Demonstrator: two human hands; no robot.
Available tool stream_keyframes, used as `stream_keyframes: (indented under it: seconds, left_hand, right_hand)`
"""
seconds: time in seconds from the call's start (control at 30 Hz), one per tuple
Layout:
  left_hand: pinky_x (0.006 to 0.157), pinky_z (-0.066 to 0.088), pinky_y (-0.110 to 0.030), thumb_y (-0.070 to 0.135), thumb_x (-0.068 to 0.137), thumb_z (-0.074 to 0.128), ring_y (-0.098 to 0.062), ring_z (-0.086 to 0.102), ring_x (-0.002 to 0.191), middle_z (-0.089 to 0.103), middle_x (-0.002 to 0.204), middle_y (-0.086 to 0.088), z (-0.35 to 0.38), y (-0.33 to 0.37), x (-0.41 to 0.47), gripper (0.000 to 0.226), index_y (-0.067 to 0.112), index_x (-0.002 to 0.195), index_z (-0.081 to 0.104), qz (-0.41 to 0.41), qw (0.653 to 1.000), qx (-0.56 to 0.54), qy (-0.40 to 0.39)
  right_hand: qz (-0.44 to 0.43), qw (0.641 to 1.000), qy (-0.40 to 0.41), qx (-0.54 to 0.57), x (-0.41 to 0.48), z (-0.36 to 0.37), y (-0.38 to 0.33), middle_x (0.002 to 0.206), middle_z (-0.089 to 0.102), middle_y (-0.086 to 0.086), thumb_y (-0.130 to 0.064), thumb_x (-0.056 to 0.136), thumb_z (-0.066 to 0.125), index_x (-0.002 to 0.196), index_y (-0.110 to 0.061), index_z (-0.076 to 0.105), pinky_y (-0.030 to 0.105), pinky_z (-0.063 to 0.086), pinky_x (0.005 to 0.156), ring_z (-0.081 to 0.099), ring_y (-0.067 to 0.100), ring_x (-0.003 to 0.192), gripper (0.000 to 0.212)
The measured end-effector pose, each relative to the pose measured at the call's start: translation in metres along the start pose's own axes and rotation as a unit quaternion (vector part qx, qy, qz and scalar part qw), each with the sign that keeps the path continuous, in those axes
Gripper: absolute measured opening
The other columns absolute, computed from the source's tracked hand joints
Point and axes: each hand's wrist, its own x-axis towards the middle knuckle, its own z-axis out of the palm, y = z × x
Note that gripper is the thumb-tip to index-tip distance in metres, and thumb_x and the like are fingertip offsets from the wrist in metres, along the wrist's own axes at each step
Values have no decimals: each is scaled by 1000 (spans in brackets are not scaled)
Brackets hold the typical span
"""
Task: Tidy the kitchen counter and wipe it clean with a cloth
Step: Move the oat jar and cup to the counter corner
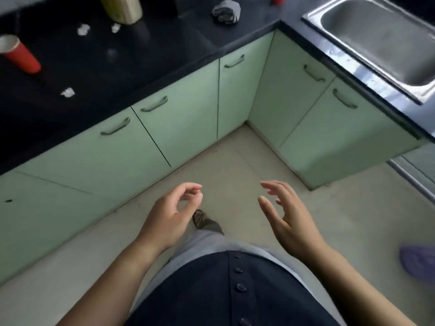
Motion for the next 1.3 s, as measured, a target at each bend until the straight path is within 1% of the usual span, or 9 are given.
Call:
stream_keyframes:
  seconds: [0.13, 0.33, 0.57, 0.77, 0.9, 1.0, 1.07, 1.2, 1.3]
  left_hand:
    - [83, 42, -18, 59, 79, 47, 9, 54, 101, 60, 103, 29, -59, 20, 66, 33, 42, 104, 59, 26, 999, 22, 29]
    - [84, 42, -19, 51, 87, 50, 12, 52, 101, 61, 104, 25, -116, 6, 117, 21, 43, 104, 58, -29, 995, 9, 98]
    - [87, 42, -18, 46, 87, 51, 12, 52, 101, 61, 105, 24, -163, -15, 169, 21, 40, 106, 59, -95, 981, -21, 169]
    - [81, 39, -12, 44, 86, 52, 12, 52, 101, 60, 109, 23, -232, -9, 265, 23, 40, 108, 58, -108, 968, -20, 226]
    - [81, 39, -9, 42, 86, 53, 9, 53, 103, 60, 111, 21, -285, 9, 332, 25, 36, 110, 58, -95, 965, -3, 246]
    - [79, 36, -1, 40, 86, 54, 8, 53, 103, 60, 111, 20, -322, 24, 381, 26, 32, 111, 59, -70, 964, 22, 256]
    - [79, 37, -7, 40, 87, 54, 5, 53, 105, 60, 111, 18, -344, 34, 408, 28, 31, 112, 59, -51, 965, 42, 253]
    - [82, 41, -16, 41, 86, 54, 0, 56, 105, 61, 112, 13, -392, 50, 466, 28, 30, 111, 59, -6, 964, 88, 251]
    - [80, 44, -20, 41, 87, 54, -4, 56, 104, 62, 112, 9, -423, 57, 510, 30, 28, 113, 58, 13, 966, 122, 227]
  right_hand:
    - [-53, 998, -23, 8, 94, 10, -45, 124, 48, -15, -61, 88, 34, 125, -29, 47, 20, 38, 93, 46, -1, 113, 51]
    - [-92, 992, -80, 15, 192, 35, -87, 123, 49, -15, -58, 86, 36, 124, -27, 50, 21, 40, 93, 47, -2, 112, 51]
    - [-138, 978, -157, 8, 308, 72, -123, 119, 51, -16, -54, 86, 40, 122, -26, 52, 26, 44, 93, 48, -3, 111, 47]
    - [-212, 960, -182, 1, 458, 100, -187, 121, 48, -14, -54, 86, 40, 125, -24, 51, 13, 37, 86, 48, -1, 109, 50]
    - [-278, 946, -166, -13, 559, 109, -243, 123, 50, -8, -53, 87, 42, 124, -20, 51, 17, 37, 85, 50, 5, 107, 51]
    - [-333, 935, -124, -24, 628, 115, -285, 120, 53, 2, -37, 90, 53, 121, -12, 53, 14, 34, 81, 54, 16, 102, 39]
    - [-348, 934, -80, -33, 666, 118, -311, 122, 53, 8, -32, 90, 55, 120, -9, 53, 18, 35, 80, 54, 23, 104, 38]
    - [-326, 944, -8, -45, 732, 130, -353, 129, 47, 13, -30, 89, 56, 122, -6, 51, 36, 41, 91, 47, 31, 115, 41]
    - [-259, 961, -35, -91, 765, 141, -367, 134, 42, 10, -33, 89, 55, 127, -9, 46, 29, 38, 82, 48, 27, 113, 46]
